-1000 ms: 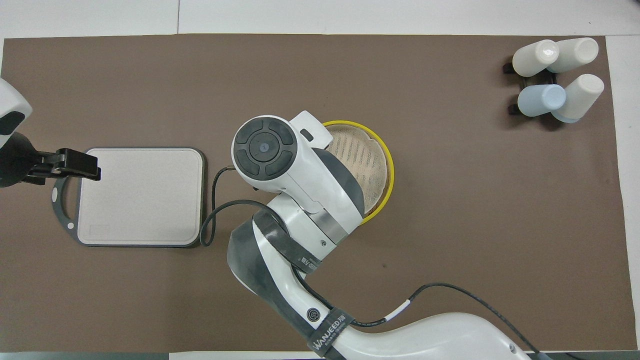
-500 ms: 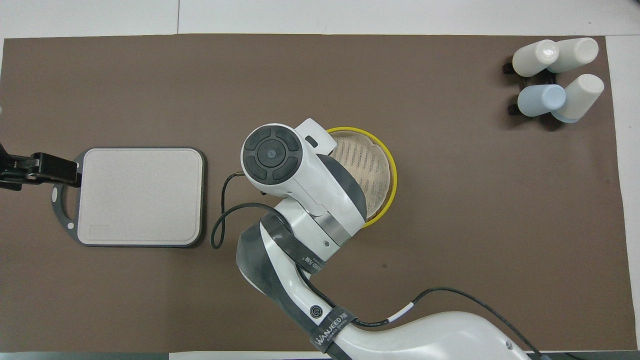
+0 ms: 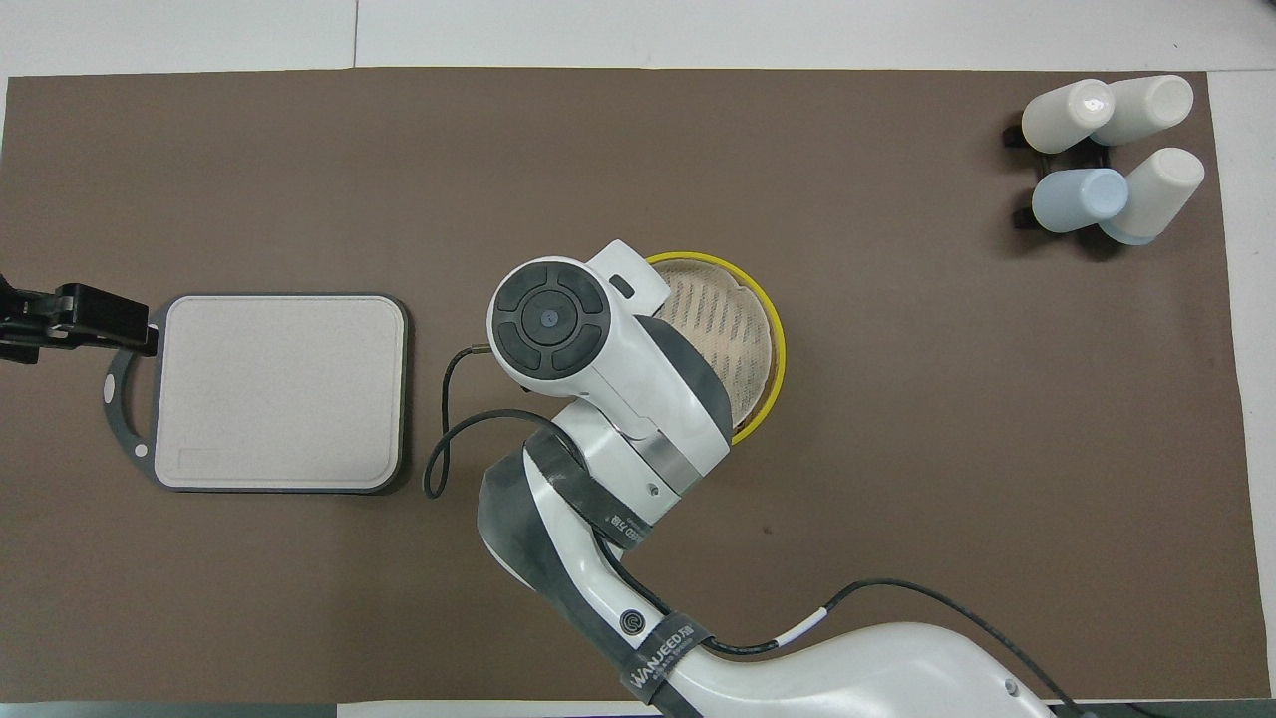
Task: Place bun in steamer
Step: 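Lower the lid onto the steamer with the right gripper and release it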
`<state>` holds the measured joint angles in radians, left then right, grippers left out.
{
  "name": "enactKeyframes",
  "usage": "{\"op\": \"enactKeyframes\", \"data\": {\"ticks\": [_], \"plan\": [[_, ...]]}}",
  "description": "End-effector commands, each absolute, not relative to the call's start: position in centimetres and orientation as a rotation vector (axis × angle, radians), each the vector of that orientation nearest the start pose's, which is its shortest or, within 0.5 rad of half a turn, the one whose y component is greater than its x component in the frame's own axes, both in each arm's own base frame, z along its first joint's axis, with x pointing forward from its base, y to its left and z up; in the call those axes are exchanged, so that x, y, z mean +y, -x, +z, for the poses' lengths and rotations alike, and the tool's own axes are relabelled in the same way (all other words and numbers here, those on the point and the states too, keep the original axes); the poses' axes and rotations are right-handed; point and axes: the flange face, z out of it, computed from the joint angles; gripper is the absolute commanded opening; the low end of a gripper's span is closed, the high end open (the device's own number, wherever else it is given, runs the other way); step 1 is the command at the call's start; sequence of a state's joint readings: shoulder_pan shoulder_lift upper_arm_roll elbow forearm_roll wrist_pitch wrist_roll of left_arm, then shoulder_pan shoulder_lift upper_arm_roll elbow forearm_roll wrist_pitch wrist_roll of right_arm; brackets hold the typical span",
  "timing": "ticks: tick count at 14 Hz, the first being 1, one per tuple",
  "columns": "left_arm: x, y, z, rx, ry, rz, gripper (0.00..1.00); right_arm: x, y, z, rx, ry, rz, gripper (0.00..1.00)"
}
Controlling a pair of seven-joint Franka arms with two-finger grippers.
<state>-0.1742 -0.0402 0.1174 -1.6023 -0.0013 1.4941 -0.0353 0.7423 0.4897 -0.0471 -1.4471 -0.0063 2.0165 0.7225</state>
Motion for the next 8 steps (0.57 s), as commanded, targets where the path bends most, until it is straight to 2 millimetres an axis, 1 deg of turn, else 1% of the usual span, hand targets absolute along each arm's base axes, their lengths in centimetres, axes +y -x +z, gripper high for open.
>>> {"op": "enactKeyframes", "data": {"ticks": [1,6,8], "plan": [[-2.56,-53.91,62.94,0.051,3.171,0.070,1.00,44.93,-53.07,41.88,0.011,3.094,-0.135,0.00],[-2.62,-53.82,63.23,0.051,3.172,0.055,1.00,44.46,-52.58,40.95,0.008,3.090,-0.140,0.00],[-2.61,-53.77,63.17,0.053,3.172,0.058,1.00,44.43,-52.55,40.92,0.009,3.090,-0.140,0.00]]}}
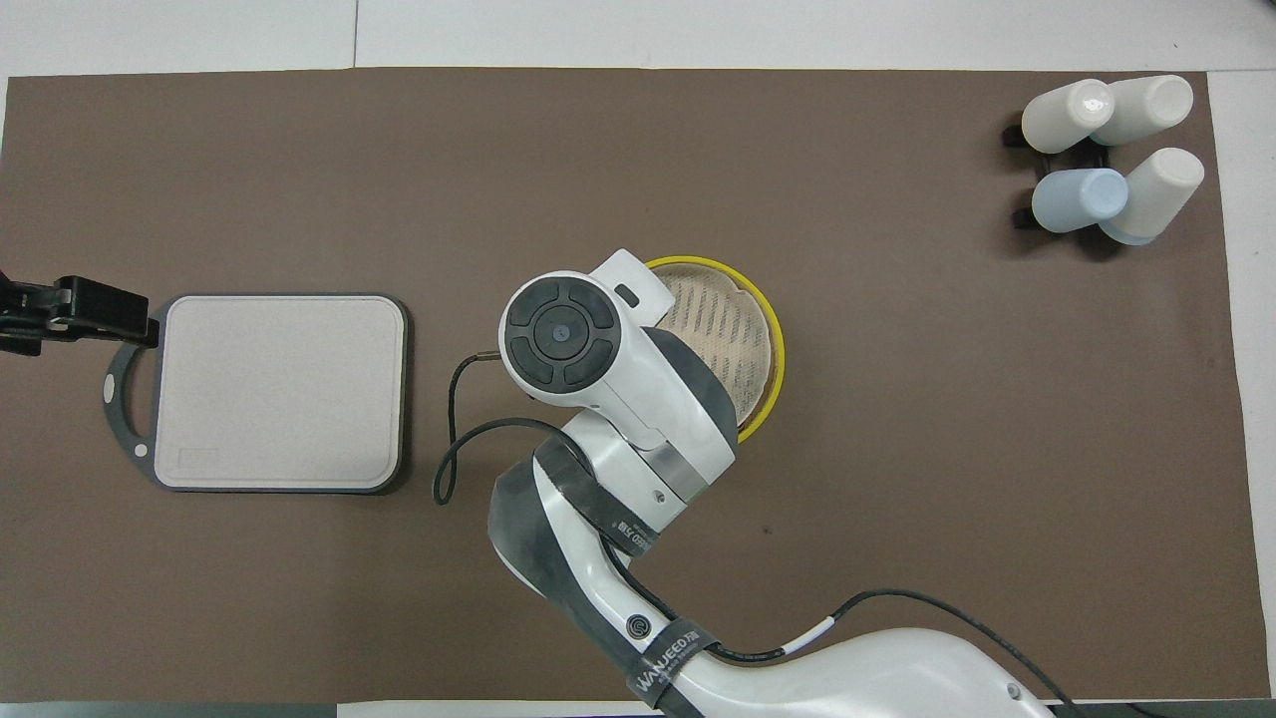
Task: Place bun in steamer
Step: 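Lower the lid onto the steamer with the right gripper and release it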
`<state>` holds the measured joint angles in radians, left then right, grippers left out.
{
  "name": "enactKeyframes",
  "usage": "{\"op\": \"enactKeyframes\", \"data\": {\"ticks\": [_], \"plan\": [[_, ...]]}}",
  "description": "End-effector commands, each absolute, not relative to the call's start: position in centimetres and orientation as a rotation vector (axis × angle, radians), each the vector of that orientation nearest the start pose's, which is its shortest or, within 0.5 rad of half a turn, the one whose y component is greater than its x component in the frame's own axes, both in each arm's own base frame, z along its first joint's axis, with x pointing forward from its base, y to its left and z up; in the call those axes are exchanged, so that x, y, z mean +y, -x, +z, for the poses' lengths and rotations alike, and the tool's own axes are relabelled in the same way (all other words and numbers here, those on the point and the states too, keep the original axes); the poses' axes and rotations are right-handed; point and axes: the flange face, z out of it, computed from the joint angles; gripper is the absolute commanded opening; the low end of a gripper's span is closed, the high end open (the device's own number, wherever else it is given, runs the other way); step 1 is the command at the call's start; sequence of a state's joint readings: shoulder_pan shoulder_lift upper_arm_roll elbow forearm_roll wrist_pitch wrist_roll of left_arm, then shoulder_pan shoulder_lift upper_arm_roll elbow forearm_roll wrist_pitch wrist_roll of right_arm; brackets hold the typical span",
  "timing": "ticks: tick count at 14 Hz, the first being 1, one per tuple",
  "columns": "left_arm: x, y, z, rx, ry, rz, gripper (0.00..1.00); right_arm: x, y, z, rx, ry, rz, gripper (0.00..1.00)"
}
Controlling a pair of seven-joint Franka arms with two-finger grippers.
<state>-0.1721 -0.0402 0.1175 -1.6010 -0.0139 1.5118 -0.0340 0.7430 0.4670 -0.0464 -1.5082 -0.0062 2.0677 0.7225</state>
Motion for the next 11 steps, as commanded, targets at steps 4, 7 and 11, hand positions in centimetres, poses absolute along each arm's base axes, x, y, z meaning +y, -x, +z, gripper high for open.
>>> {"op": "enactKeyframes", "data": {"ticks": [4,7,11], "plan": [[-2.6,-53.7,63.1,0.050,3.173,0.058,1.00,44.8,-52.5,41.0,0.004,3.075,-0.161,0.00],[-2.6,-53.7,62.8,0.050,3.173,0.065,1.00,44.7,-52.4,41.0,0.000,3.082,-0.151,0.55],[-2.5,-53.6,62.5,0.048,3.173,0.068,1.00,44.1,-53.4,43.3,0.018,3.099,-0.146,1.00]]}}
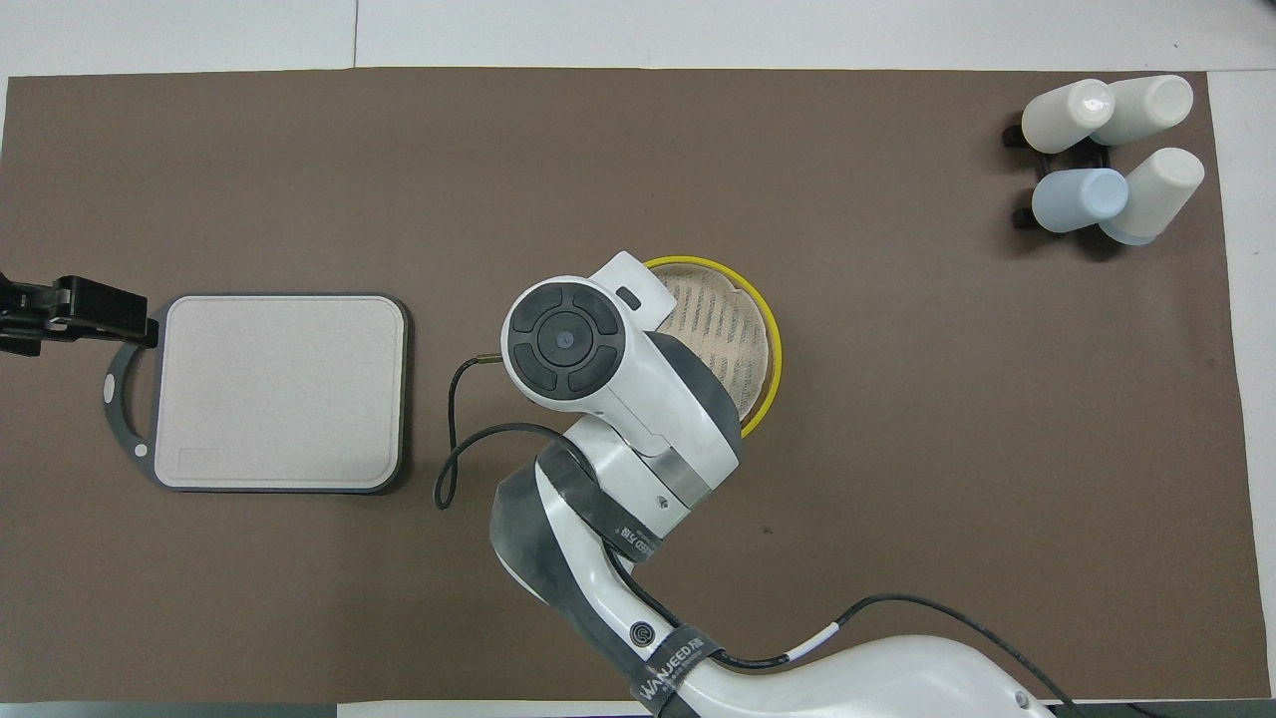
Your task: Place bun in steamer
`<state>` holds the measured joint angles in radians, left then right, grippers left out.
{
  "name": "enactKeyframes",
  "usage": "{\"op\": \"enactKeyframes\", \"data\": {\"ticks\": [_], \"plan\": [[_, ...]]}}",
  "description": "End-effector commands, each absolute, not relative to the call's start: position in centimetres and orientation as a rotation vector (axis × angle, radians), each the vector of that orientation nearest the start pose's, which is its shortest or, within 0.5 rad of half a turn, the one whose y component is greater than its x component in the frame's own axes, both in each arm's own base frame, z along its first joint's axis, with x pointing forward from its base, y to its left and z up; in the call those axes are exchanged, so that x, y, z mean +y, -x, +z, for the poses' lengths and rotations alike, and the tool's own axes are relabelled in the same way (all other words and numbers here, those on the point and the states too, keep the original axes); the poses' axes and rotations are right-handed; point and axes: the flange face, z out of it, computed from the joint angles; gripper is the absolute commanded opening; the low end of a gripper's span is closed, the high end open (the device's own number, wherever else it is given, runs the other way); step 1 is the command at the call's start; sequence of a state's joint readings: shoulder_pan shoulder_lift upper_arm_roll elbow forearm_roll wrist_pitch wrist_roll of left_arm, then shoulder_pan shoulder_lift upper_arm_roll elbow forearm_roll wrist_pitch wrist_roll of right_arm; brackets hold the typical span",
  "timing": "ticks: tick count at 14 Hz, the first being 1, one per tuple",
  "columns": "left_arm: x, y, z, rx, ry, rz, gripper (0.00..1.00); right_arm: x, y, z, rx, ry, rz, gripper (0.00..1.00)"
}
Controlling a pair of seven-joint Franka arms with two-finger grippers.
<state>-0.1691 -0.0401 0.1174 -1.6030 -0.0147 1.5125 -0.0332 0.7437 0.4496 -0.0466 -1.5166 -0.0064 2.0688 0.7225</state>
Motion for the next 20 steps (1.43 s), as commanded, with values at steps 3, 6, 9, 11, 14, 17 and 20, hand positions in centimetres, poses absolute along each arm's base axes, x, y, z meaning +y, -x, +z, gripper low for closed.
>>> {"op": "enactKeyframes", "data": {"ticks": [3,6,9,11,14,17,20], "plan": [[-2.7,-53.6,62.4,0.048,3.173,0.073,1.00,40.3,-55.1,47.4,0.000,3.114,-0.155,1.00],[-2.7,-53.6,62.5,0.050,3.173,0.068,1.00,32.1,-57.4,51.3,-0.232,3.142,-0.088,1.00],[-2.7,-53.6,62.5,0.050,3.173,0.068,1.00,23.2,-58.8,54.4,-0.349,3.147,-0.019,1.00],[-2.7,-53.6,62.5,0.050,3.173,0.068,1.00,16.3,-58.9,56.5,-0.401,3.138,0.043,1.00],[-2.7,-53.6,62.6,0.050,3.173,0.065,1.00,9.2,-58.1,59.2,-0.404,3.128,0.043,1.00],[-2.7,-53.6,62.7,0.050,3.173,0.063,1.00,5.1,-56.3,59.8,-0.297,3.132,0.029,1.00],[-2.7,-53.6,62.7,0.048,3.173,0.063,1.00,3.1,-53.8,59.4,-0.236,3.129,-0.002,1.00]]}}
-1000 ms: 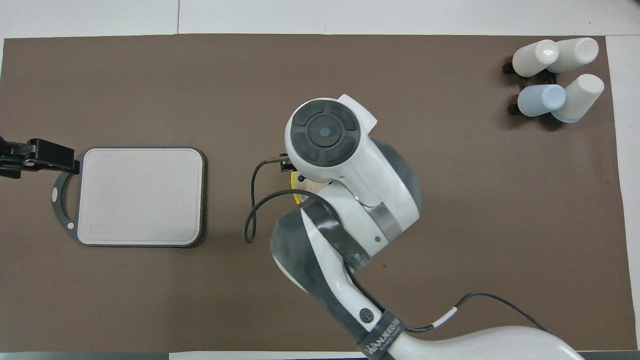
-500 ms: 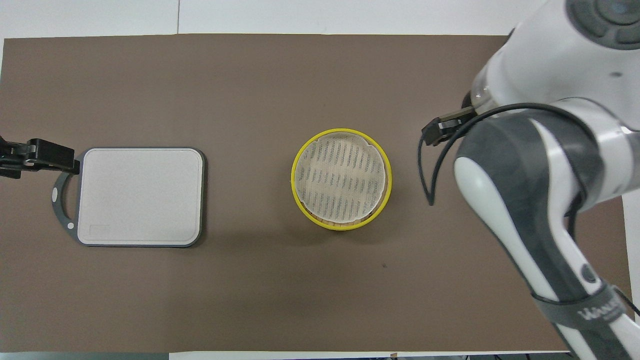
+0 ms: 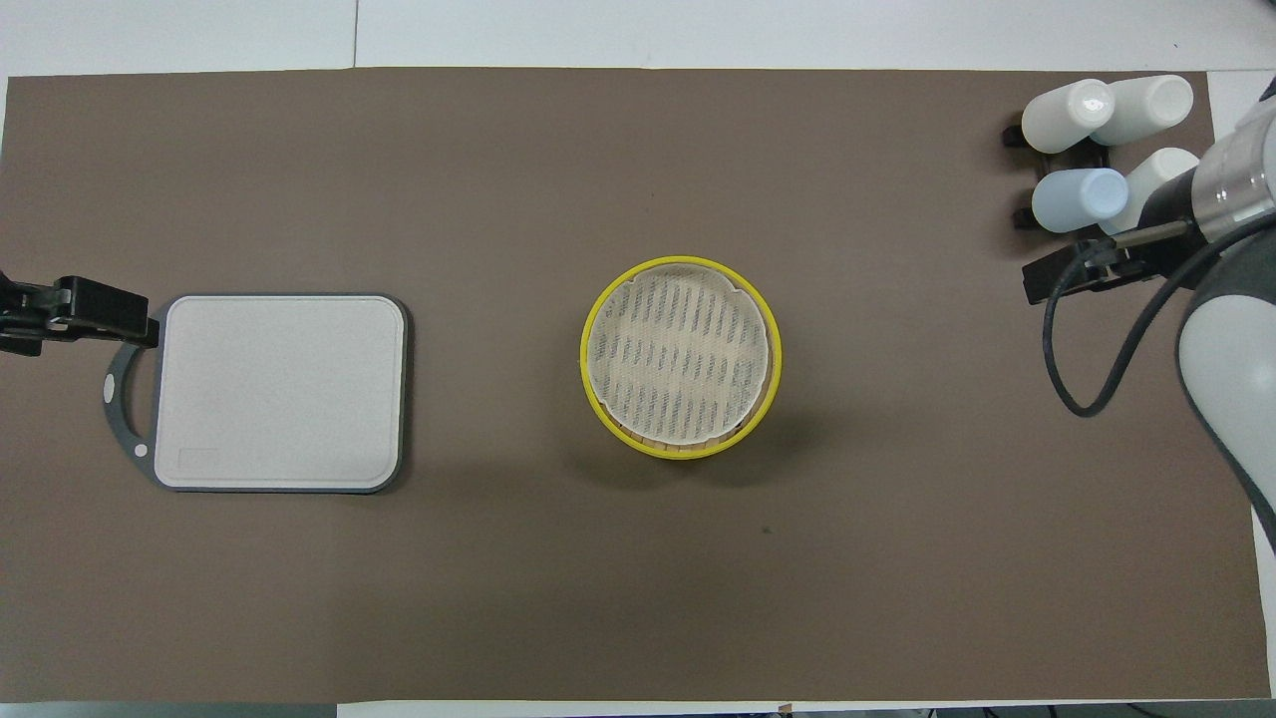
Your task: Place bun in steamer
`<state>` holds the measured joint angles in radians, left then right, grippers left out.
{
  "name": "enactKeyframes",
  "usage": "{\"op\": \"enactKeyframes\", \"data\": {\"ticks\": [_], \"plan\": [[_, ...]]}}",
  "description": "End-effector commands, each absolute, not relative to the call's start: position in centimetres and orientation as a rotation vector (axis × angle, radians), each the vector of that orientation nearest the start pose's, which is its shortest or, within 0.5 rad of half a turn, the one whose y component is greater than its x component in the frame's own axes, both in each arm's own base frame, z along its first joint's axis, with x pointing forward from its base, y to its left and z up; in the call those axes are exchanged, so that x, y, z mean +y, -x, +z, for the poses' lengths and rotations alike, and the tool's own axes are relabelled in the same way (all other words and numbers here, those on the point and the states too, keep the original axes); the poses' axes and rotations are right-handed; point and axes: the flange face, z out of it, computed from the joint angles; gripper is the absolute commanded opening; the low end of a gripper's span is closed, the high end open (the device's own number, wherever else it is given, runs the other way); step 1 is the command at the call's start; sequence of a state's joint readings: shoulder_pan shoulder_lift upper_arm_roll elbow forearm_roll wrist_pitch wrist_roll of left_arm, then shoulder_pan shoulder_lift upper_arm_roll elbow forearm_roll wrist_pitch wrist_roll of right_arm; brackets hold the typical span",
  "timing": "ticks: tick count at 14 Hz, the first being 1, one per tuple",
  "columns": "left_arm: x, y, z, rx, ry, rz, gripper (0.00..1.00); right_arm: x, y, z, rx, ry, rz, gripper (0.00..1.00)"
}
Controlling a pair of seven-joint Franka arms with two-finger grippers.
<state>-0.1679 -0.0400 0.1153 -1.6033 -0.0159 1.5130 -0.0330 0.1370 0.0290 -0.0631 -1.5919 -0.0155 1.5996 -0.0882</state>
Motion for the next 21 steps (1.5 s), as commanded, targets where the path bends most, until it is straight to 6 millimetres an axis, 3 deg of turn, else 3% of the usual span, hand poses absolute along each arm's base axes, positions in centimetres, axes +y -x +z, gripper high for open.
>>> {"op": "enactKeyframes", "data": {"ticks": [1,3,8,13,21], "plan": [[-2.7,-53.6,62.7,0.048,3.173,0.063,1.00,2.3,-53.7,59.8,-0.217,3.131,-0.012,1.00],[-2.7,-53.6,62.7,0.050,3.173,0.063,1.00,1.2,-53.7,60.2,-0.206,3.136,-0.021,1.00],[-2.7,-53.7,62.6,0.048,3.173,0.065,1.00,-4.0,-53.8,60.1,-0.117,3.158,-0.031,1.00],[-2.7,-53.7,62.6,0.048,3.173,0.065,1.00,-4.7,-54.1,60.7,-0.080,3.158,-0.055,1.00],[-2.7,-53.7,62.7,0.045,3.173,0.063,1.00,-5.4,-53.7,59.8,-0.055,3.152,0.019,1.00]]}}
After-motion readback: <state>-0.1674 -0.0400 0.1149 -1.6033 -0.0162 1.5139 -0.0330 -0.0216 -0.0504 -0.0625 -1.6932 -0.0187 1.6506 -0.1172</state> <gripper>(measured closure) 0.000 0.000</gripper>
